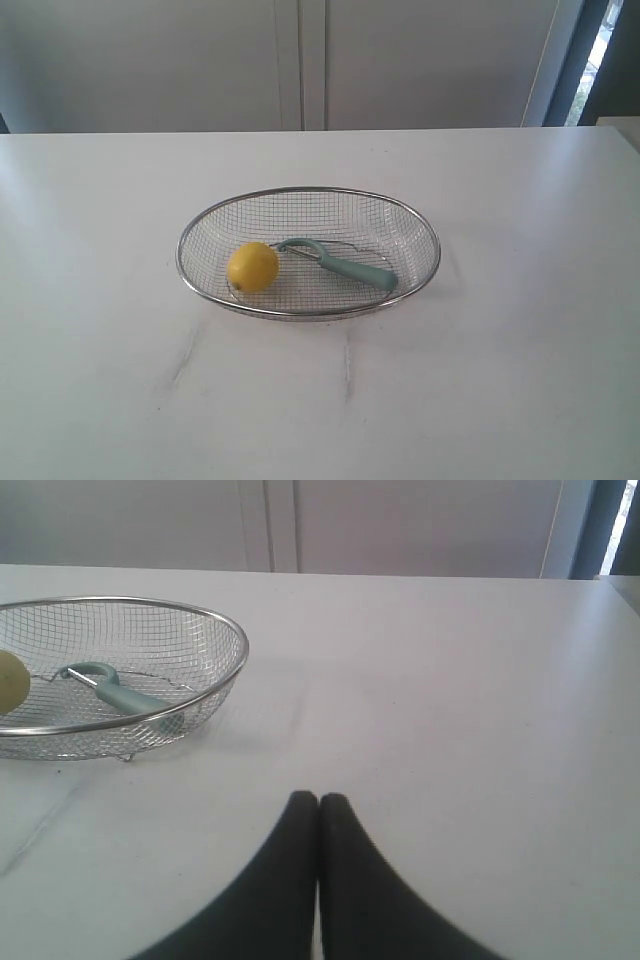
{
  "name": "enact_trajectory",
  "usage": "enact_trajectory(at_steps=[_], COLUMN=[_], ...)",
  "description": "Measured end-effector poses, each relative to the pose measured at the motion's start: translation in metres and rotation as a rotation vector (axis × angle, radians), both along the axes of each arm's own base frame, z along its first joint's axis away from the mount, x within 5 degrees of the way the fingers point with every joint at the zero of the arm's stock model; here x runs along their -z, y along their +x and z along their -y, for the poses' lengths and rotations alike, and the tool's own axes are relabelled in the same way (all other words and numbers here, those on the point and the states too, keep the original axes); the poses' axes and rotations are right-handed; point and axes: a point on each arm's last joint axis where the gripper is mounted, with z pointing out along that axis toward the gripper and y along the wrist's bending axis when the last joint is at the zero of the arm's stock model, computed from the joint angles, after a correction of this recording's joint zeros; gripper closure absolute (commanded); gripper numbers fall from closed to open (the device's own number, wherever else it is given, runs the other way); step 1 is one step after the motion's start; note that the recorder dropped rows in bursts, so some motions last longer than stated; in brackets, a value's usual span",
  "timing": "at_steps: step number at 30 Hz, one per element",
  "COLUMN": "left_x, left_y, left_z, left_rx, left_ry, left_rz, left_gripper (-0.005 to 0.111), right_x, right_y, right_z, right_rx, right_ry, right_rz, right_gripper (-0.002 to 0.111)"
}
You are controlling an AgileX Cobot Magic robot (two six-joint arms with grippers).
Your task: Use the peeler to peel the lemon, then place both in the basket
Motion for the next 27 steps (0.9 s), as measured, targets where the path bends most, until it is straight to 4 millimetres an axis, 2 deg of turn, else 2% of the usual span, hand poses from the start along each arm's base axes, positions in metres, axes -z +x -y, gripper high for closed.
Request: enact_trajectory(at_steps=[14, 18, 23, 27], left_x=[0.005, 0.028, 0.065, 0.071], left_y=[0.01, 0.017, 0.025, 0.025], left_z=[-0.012, -0.014, -0.016, -0.016], left_rx=[-0.387, -0.442, -0.464, -0.465], left_ry=[0.0, 0.0, 0.008, 0.01], left_rz=[0.004, -0.006, -0.044, -0.057], left_gripper=[0.107, 0.107, 0.107, 0.107], right_x=[0.0, 0.0, 0.0, 0.0], right_y=[0.0, 0.0, 0.0, 0.0], right_z=[0.0, 0.0, 0.0, 0.0], right_rx=[0.0, 0.0, 0.0, 0.0], right_ry=[0.0, 0.0, 0.0, 0.0], right_rz=[0.0, 0.0, 0.0, 0.001], right_gripper=[0.108, 0.108, 0.108, 0.108])
